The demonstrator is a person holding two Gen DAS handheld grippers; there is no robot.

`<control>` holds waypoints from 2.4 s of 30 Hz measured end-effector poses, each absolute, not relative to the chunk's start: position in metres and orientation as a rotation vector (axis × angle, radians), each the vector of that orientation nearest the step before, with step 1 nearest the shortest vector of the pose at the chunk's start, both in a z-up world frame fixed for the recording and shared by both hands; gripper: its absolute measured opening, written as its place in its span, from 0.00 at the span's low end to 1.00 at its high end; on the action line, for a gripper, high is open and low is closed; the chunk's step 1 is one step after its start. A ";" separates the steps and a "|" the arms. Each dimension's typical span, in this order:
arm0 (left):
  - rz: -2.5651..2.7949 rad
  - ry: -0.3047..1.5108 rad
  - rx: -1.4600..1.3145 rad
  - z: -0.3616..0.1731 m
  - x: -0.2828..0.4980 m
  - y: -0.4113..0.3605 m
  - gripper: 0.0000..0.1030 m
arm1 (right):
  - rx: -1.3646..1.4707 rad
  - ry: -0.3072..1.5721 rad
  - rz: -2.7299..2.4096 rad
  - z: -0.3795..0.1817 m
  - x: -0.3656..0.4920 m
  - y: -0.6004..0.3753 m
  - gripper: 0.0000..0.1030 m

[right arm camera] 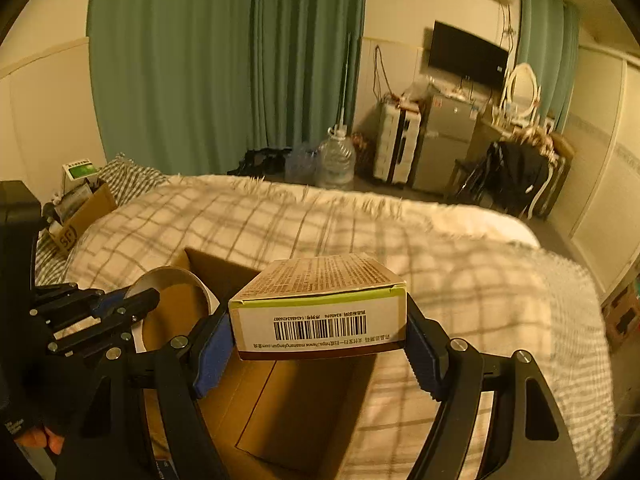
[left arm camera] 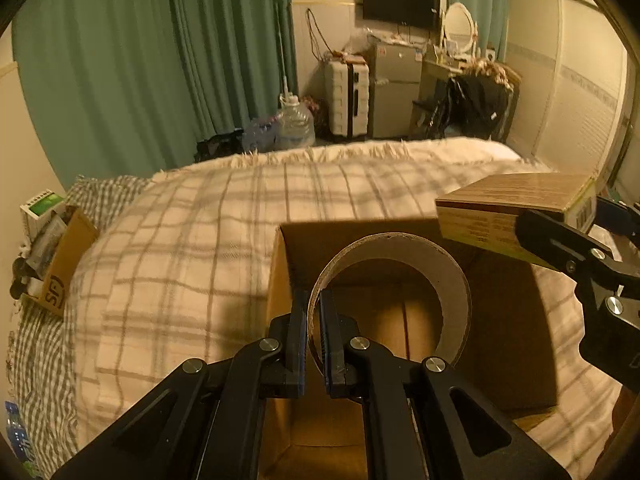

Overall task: Organize objects
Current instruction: 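Carry the tape roll and medicine box over the cardboard box while both tools release them inside, then move both tools toward the white figurine and the white lace cloth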

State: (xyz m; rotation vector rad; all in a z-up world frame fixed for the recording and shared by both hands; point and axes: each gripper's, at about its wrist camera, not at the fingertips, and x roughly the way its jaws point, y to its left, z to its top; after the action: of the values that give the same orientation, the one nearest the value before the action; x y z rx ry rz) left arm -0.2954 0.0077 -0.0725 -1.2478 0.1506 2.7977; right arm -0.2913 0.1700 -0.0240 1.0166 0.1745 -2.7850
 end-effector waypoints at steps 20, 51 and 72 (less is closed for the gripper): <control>2.767 0.152 -1.159 -0.009 -0.222 -0.004 0.94 | 0.875 0.281 -2.857 0.053 -0.174 0.195 0.93; 3.012 0.113 -1.290 -0.101 -0.030 -0.083 1.00 | 1.149 0.400 -2.477 -0.114 -0.035 0.104 0.99; 2.972 0.075 -1.353 -0.109 -0.029 -0.088 1.00 | 1.213 0.362 -2.395 -0.126 -0.039 0.092 0.57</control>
State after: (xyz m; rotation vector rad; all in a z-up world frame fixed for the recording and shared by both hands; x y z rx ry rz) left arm -0.0290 -0.0875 -0.1092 -1.3532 0.0753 2.9716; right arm -0.0394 0.0924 -0.1259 1.2130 0.3618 -2.3955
